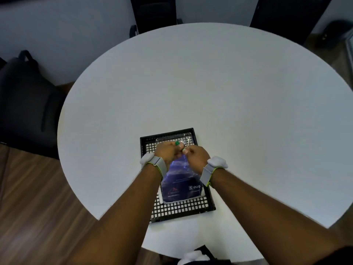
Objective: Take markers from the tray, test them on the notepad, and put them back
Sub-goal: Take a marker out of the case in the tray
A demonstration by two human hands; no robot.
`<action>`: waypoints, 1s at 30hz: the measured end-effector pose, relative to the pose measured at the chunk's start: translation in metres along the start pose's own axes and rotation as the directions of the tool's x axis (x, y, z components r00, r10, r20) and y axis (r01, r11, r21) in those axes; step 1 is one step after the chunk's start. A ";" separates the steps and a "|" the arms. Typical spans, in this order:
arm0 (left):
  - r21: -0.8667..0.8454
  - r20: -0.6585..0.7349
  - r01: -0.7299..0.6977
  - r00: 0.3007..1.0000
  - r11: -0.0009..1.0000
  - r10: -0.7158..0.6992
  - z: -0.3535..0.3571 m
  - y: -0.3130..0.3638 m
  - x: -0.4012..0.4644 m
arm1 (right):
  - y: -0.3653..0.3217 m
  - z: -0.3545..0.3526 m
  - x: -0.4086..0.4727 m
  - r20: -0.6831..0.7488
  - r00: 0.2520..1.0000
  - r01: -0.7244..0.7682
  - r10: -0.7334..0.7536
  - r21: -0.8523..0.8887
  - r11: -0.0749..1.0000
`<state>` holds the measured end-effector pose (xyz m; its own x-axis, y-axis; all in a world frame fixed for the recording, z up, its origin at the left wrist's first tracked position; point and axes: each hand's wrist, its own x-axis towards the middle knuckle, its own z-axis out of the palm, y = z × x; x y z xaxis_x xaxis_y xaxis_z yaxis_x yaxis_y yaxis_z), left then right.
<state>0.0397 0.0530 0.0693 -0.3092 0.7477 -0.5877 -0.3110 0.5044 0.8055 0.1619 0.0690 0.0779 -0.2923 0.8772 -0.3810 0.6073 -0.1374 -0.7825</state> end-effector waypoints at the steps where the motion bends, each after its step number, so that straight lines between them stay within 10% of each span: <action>1: 0.012 -0.010 -0.015 1.000 1.000 0.015 0.004 -0.002 0.001 | 0.003 -0.002 0.001 0.000 1.000 -0.017 0.017 0.015 1.000; 16: 0.093 -0.121 -0.149 0.980 0.984 0.160 0.029 -0.017 0.000 | 0.044 -0.009 0.005 -0.044 0.994 -0.098 0.099 0.021 0.995; 24: 0.280 -0.154 -0.128 0.972 0.952 0.176 0.061 -0.037 0.020 | 0.079 -0.039 0.001 0.066 0.965 -0.232 0.254 0.665 0.710; 30: 0.778 0.051 -0.147 0.984 0.611 0.171 0.094 -0.044 0.058 | 0.120 -0.059 0.008 0.129 0.931 -0.297 0.342 0.814 0.500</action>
<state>0.1205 0.1147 0.0067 -0.3115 0.8442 -0.4363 0.5541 0.5344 0.6383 0.2760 0.0867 0.0106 -0.1602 0.7100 -0.6857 -0.2108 -0.7033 -0.6789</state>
